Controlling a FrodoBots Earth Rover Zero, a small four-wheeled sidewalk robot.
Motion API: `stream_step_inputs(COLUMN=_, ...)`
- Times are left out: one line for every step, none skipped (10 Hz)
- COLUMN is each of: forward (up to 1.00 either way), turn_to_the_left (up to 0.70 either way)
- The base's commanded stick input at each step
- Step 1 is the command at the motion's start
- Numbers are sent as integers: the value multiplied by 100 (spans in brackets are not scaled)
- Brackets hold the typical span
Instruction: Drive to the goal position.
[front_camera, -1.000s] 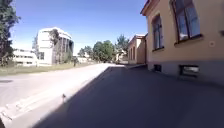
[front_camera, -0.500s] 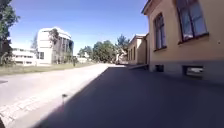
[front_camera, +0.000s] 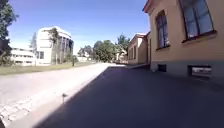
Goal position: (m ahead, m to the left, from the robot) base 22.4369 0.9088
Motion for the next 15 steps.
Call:
stream_step_inputs(forward=60, turn_to_the_left=0)
stream_step_inputs(forward=60, turn_to_the_left=0)
stream_step_inputs(forward=60, turn_to_the_left=0)
stream_step_inputs(forward=60, turn_to_the_left=0)
stream_step_inputs(forward=60, turn_to_the_left=0)
stream_step_inputs(forward=45, turn_to_the_left=0)
stream_step_inputs(forward=51, turn_to_the_left=0)
stream_step_inputs(forward=60, turn_to_the_left=0)
stream_step_inputs(forward=60, turn_to_the_left=0)
stream_step_inputs(forward=60, turn_to_the_left=0)
stream_step_inputs(forward=60, turn_to_the_left=0)
stream_step_inputs(forward=60, turn_to_the_left=0)
stream_step_inputs(forward=60, turn_to_the_left=0)
stream_step_inputs(forward=60, turn_to_the_left=0)
stream_step_inputs(forward=60, turn_to_the_left=0)
